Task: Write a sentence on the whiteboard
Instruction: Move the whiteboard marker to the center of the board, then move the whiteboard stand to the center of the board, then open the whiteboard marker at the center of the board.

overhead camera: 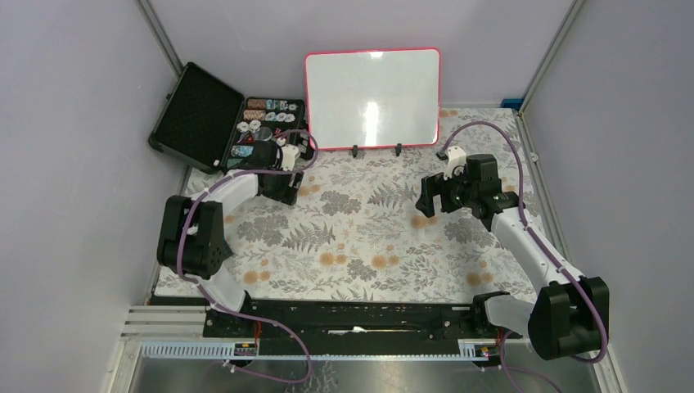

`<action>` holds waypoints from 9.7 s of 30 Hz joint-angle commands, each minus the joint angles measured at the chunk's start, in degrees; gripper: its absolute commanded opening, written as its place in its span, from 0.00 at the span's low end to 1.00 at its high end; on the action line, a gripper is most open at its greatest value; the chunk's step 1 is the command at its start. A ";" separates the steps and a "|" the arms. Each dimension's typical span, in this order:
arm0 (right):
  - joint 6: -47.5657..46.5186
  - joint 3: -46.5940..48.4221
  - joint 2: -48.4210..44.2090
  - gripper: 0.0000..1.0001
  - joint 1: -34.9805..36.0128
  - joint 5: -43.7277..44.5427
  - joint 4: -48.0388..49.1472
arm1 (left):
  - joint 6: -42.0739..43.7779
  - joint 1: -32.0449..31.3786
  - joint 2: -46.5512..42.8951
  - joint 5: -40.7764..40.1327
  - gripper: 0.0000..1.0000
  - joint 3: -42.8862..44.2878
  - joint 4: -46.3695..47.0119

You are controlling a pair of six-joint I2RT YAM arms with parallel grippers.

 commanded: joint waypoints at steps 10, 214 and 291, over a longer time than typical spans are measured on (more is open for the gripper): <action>-0.65 4.28 -2.22 0.99 -0.14 5.18 -0.82 | 0.00 0.13 11.45 -1.66 0.57 8.84 3.65; -18.51 0.56 17.63 0.00 15.89 0.38 1.57 | -15.23 -4.09 -17.45 9.83 0.99 29.91 -12.92; -71.99 -9.73 10.95 0.09 2.32 0.23 -15.52 | -3.27 -10.96 -14.76 23.23 0.99 30.26 -22.10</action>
